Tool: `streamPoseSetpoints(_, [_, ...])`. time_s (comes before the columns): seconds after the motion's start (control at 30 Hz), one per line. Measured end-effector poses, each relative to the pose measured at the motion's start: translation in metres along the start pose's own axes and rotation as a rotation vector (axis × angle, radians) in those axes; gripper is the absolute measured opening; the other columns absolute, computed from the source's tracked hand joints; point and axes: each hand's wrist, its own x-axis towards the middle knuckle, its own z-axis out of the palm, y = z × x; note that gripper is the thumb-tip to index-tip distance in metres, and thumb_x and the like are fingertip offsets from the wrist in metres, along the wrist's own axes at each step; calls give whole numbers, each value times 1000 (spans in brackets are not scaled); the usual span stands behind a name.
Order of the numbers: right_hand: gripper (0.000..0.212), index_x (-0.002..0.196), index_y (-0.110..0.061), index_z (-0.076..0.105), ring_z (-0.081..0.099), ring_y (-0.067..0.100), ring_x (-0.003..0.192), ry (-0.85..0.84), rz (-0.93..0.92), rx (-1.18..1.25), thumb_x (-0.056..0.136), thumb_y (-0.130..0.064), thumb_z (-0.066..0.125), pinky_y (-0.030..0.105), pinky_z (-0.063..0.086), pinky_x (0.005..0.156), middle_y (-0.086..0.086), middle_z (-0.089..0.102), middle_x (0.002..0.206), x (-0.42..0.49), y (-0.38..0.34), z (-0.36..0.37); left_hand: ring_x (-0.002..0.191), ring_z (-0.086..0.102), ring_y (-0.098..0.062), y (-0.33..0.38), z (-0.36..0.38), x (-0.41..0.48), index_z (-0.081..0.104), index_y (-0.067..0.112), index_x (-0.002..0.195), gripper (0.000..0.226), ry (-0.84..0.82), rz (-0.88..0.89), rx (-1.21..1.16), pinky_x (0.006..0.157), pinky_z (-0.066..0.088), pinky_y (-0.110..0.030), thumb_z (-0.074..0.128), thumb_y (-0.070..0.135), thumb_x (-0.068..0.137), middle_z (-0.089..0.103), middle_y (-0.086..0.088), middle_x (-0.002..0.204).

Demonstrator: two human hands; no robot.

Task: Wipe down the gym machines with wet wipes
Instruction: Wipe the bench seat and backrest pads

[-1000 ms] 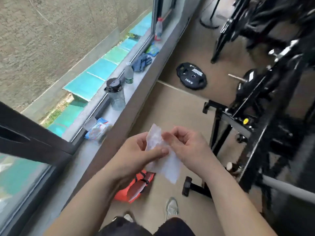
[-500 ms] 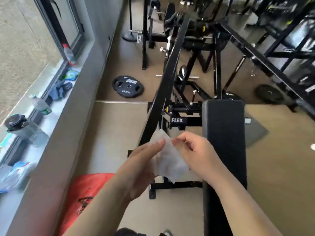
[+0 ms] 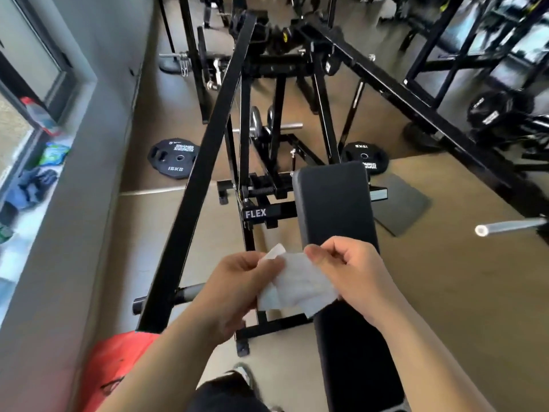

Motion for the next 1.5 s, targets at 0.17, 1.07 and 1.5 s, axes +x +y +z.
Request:
streamPoseSetpoints(0.17, [38,71,-15,63,40,2,51,-3,11,-79,94,-45,68,11,35,51,-14,45,54,26,1,-23,69,68,-20,6,8,35,76,21,87,11,121,106,506,64,56,-28,69,23,95,74,-3,77])
streamPoseSetpoints(1.07, [38,76,-20,65,45,2,52,-110,30,-246,96,-53,64,17,39,52,-10,49,57,241,128,-164,69,57,-15,26,153,251,77,13,103,26,-76,-468,-367,57,39,-26,71,37,94,68,-6,86])
streamPoseSetpoints(1.5, [53,134,-17,63,42,33,143,225,-197,-964,109,-46,27,54,22,125,10,60,138,422,208,-88,73,61,-12,83,63,385,54,29,134,32,500,381,797,71,50,-35,35,24,110,64,5,89])
